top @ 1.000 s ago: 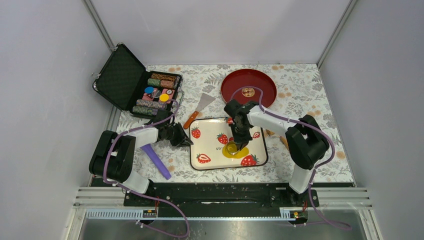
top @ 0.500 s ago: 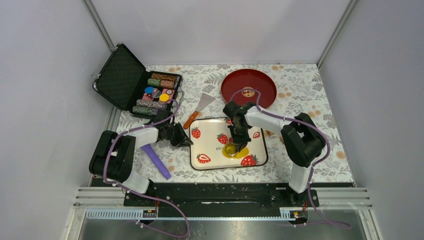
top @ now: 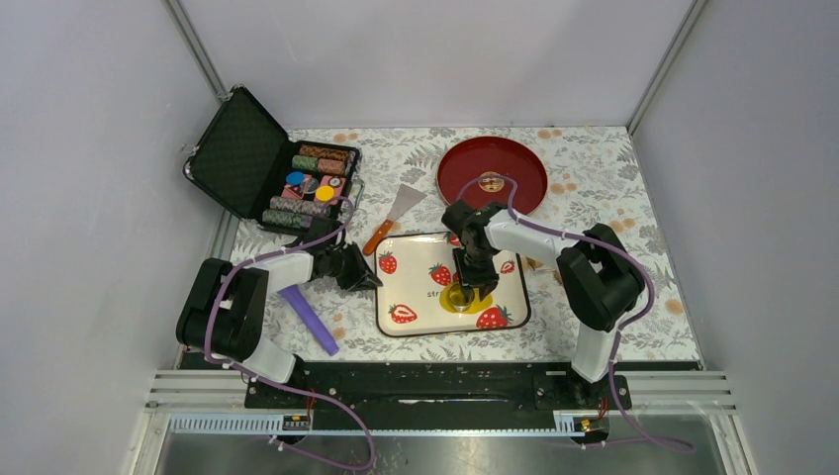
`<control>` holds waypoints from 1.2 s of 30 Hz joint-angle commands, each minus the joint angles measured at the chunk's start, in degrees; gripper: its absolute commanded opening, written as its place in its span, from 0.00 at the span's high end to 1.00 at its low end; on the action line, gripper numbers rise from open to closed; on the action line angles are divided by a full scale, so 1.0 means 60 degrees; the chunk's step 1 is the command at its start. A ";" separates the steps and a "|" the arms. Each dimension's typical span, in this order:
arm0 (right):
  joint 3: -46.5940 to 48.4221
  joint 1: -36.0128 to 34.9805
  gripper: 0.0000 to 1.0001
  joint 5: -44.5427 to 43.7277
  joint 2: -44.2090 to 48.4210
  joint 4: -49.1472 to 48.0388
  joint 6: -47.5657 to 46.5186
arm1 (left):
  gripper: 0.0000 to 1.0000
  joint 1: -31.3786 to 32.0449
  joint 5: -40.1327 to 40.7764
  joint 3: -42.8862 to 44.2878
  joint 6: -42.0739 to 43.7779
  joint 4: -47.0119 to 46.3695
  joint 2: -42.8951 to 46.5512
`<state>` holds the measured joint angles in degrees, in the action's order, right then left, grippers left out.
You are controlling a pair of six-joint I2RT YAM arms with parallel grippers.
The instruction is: Roll out the dumpling wrappers from the dough
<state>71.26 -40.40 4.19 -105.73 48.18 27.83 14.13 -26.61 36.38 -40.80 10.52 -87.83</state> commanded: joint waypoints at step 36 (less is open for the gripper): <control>-0.3337 0.3335 0.51 0.5608 0.2106 -0.3977 0.1035 | 0.54 0.3863 -0.0107 0.2236 -0.1329 -0.0674 0.0003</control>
<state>51.75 -20.84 30.26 -90.21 31.03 31.48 34.61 -23.27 44.62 -46.37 13.13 -84.95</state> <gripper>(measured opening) 0.532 0.478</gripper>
